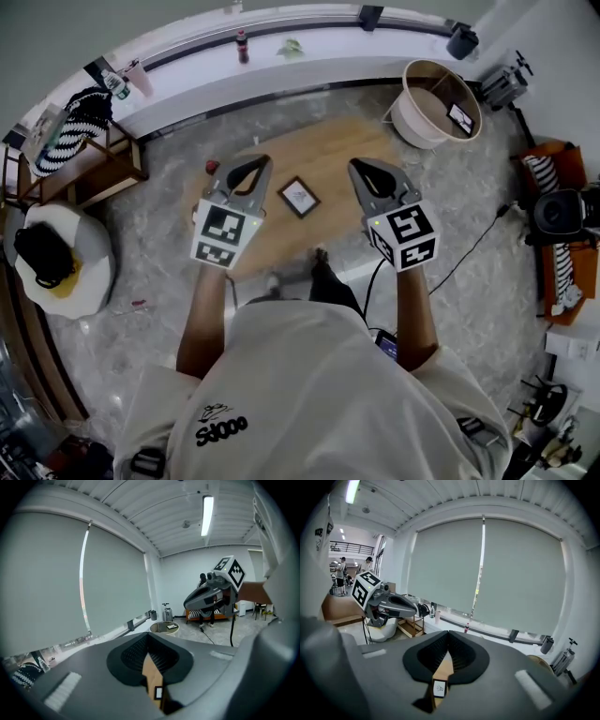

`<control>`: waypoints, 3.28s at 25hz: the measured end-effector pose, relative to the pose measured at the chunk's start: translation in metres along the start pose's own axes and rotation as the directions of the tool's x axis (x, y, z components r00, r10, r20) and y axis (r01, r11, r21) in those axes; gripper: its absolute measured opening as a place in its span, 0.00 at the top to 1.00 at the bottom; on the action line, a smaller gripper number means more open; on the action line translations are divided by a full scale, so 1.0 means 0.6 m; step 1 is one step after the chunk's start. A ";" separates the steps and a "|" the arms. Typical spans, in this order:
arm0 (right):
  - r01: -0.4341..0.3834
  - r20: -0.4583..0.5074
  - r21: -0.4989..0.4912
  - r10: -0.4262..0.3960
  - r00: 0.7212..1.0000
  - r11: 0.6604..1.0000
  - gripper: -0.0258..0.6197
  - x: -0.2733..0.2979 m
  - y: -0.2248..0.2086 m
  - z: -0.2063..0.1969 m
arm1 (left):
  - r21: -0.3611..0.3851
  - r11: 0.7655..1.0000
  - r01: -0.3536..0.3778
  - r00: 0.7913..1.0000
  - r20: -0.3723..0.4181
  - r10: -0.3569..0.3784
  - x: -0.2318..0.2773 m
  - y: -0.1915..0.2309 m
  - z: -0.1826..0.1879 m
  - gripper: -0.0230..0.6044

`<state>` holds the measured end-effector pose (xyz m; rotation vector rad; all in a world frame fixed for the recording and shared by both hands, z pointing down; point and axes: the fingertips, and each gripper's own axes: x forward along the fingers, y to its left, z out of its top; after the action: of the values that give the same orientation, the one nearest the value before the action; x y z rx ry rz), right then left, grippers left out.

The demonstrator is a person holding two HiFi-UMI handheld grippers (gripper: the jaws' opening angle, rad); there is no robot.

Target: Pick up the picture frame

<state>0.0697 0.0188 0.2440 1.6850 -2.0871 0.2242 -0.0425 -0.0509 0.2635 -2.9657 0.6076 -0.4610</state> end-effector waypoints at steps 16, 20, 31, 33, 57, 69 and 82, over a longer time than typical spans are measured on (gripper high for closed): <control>-0.291 -0.145 -0.061 0.280 0.949 0.955 0.95 0.164 -0.059 -0.099 | -0.128 0.983 -0.132 0.977 -0.183 0.108 0.111 0.029 -0.102 0.94; -0.341 -0.178 -0.058 0.326 0.928 0.938 0.95 0.191 -0.059 -0.131 | -0.162 0.974 -0.160 0.967 -0.223 0.122 0.124 0.027 -0.137 0.94; -0.492 -0.257 -0.010 0.473 0.843 0.871 0.96 0.249 -0.042 -0.225 | -0.267 0.930 -0.254 0.932 -0.326 0.161 0.158 0.012 -0.227 0.94; -0.518 -0.276 -0.014 0.495 0.824 0.855 0.96 0.258 -0.037 -0.243 | -0.284 0.918 -0.278 0.922 -0.345 0.173 0.159 0.008 -0.248 0.94; -0.634 -0.412 0.047 0.593 0.692 0.772 0.96 0.330 0.009 -0.419 | -0.444 0.800 -0.403 0.863 -0.476 0.170 0.191 -0.057 -0.431 0.94; -0.714 -0.488 0.054 0.642 0.591 0.698 0.95 0.414 0.066 -0.540 | -0.508 0.762 -0.400 0.854 -0.509 0.109 0.235 -0.069 -0.537 0.94; -0.761 -0.573 0.105 0.665 0.479 0.640 0.89 0.434 0.091 -0.679 | -0.554 0.727 -0.407 0.832 -0.553 0.044 0.272 -0.104 -0.636 0.94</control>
<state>0.0740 -0.0378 0.7272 0.4127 -2.1012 0.6994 0.0066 -0.0648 0.6804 -3.2939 1.4659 -1.2688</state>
